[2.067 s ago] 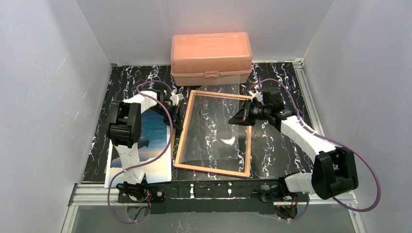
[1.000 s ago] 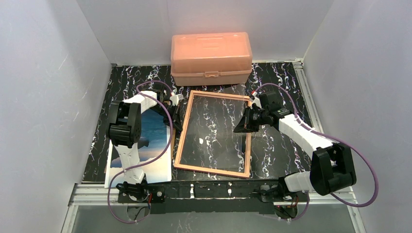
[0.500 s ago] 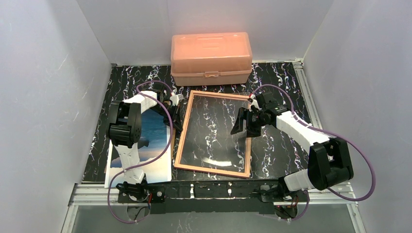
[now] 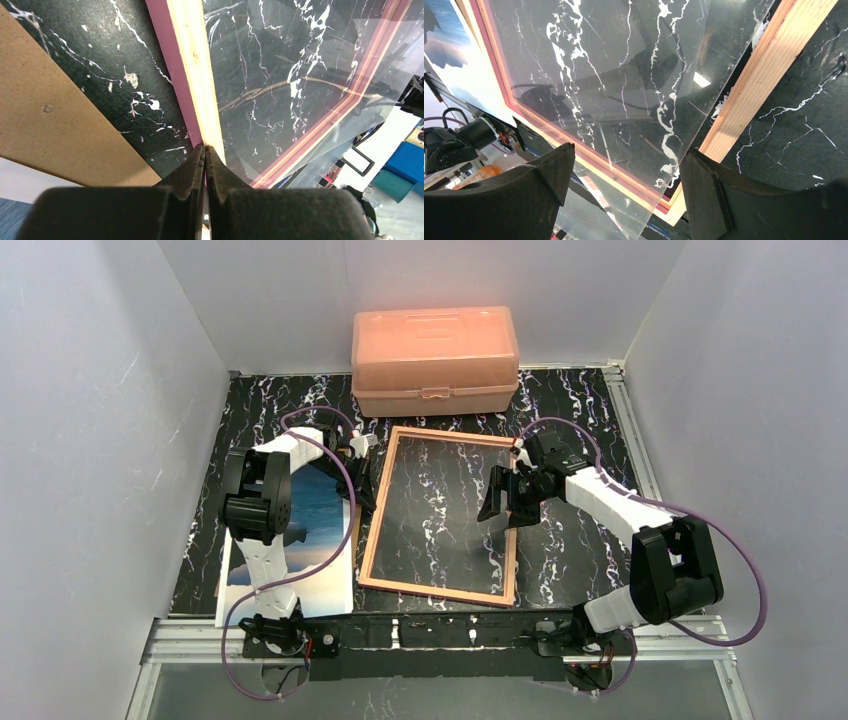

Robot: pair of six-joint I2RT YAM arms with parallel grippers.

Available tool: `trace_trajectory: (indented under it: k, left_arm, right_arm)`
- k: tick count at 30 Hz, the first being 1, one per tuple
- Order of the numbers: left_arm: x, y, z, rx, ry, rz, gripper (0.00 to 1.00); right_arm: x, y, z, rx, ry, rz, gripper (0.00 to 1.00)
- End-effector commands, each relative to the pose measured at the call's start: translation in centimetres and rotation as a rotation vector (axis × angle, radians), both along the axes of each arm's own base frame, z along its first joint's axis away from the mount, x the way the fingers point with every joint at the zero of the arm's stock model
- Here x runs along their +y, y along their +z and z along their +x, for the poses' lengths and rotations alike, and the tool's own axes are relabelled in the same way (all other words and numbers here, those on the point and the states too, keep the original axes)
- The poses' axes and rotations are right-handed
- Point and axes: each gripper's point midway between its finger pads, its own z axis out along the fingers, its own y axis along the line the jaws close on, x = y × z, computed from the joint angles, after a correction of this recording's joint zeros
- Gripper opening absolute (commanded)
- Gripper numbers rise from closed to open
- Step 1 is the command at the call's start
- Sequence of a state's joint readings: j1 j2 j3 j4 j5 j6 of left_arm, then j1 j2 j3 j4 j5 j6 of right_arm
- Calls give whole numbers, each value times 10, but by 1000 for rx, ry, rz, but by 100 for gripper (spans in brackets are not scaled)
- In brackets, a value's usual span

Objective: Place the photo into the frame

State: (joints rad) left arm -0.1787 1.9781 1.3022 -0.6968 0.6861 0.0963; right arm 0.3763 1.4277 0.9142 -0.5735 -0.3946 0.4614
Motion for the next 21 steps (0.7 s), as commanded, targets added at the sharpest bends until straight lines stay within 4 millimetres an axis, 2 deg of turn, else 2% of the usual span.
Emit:
trace_trajectory:
  k: [1, 11, 21]
  left_arm:
    - [-1, 8, -7, -9, -26, 3, 0]
    - [-2, 8, -8, -8, -29, 1, 0]
    - [-2, 8, -8, -9, -29, -2, 0]
  right_arm:
    - [4, 0, 8, -29, 18, 5, 83]
    - [-3, -18, 7, -12, 27, -50, 83]
    - [-13, -21, 8, -20, 33, -112, 84]
